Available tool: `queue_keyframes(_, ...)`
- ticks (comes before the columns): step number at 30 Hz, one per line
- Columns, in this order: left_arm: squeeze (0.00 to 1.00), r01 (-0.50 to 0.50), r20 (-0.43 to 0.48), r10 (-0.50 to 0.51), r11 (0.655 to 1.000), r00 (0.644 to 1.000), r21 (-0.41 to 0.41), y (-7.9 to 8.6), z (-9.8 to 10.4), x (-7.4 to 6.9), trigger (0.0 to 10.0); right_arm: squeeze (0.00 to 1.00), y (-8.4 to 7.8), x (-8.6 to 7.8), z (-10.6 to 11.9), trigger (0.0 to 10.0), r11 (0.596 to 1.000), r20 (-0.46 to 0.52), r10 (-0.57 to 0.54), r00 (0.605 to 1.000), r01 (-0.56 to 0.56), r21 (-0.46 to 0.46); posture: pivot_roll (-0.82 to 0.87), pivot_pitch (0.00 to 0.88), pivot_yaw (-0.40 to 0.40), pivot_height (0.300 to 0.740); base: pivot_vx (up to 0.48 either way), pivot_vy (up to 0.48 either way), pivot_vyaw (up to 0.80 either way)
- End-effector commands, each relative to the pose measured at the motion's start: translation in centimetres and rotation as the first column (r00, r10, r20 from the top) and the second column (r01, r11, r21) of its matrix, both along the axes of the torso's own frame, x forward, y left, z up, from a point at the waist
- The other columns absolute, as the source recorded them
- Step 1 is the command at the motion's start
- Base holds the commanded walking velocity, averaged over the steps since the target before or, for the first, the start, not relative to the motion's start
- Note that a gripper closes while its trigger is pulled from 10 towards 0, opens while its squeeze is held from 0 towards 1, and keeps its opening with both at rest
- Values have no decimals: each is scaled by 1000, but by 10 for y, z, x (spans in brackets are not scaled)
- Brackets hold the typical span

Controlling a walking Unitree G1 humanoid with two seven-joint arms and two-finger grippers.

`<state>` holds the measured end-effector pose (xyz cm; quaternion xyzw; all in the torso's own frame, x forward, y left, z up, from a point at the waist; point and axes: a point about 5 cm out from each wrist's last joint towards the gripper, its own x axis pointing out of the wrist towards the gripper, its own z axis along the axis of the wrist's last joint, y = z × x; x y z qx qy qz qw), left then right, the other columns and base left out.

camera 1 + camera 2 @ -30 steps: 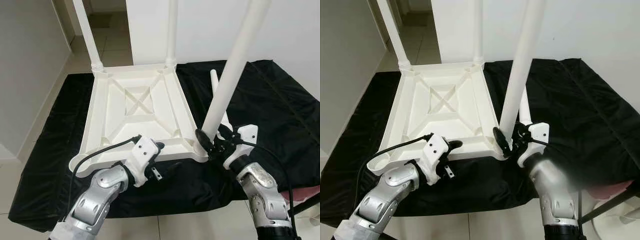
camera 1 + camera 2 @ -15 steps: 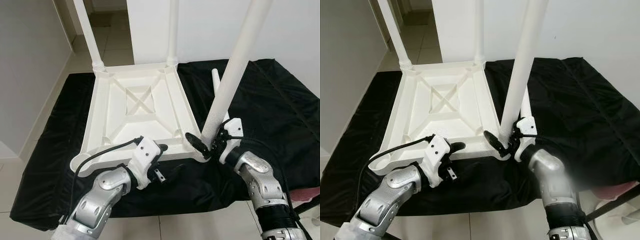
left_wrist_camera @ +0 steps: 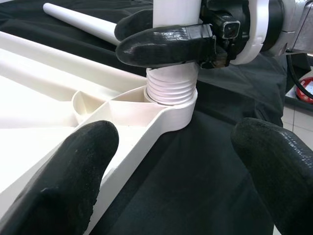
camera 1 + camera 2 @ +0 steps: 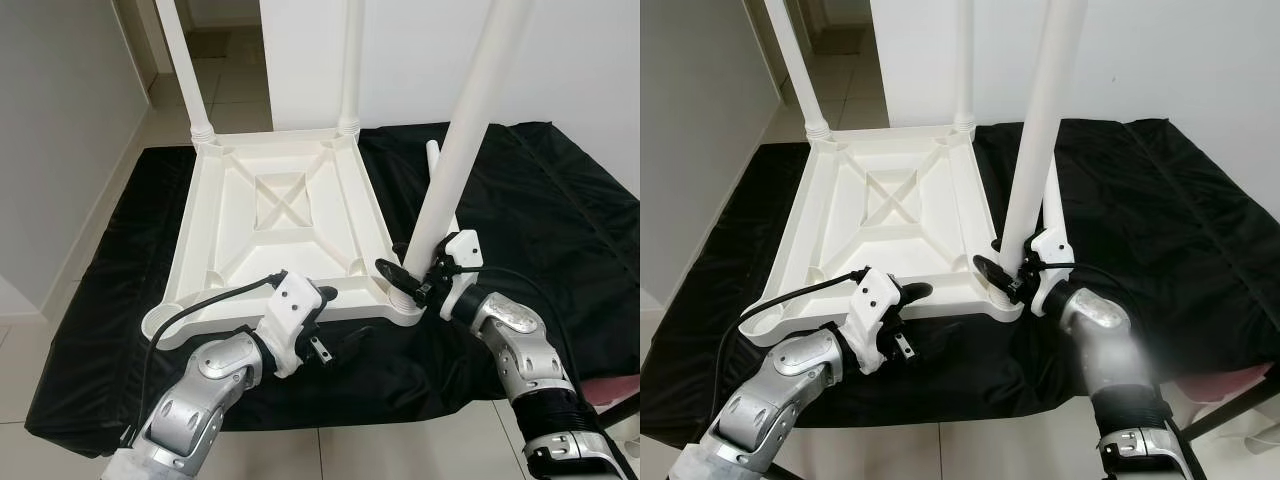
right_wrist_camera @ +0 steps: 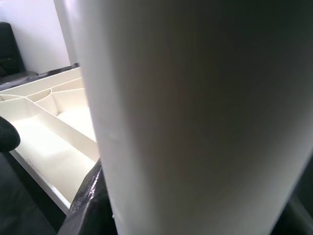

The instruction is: Building children table

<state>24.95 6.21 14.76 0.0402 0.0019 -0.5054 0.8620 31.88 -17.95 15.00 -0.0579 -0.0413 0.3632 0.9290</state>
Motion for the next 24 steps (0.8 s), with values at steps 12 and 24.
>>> queue_keyframes(12, 0, -14, 12, 14, 1000, 1000, 22, 3, -1, 2, 10000, 0, 3, -6, -16, 10000, 986, -35, -160, 986, 162, 36, -52, 0, 41, 740, 0, 0, 0)
queue_keyframes(24, 0, -33, 12, 33, 999, 999, 26, 8, -1, 5, 10000, 0, 12, -12, -14, 10000, 928, -22, -363, 932, 364, 78, -61, 0, 49, 740, 0, 0, 0)
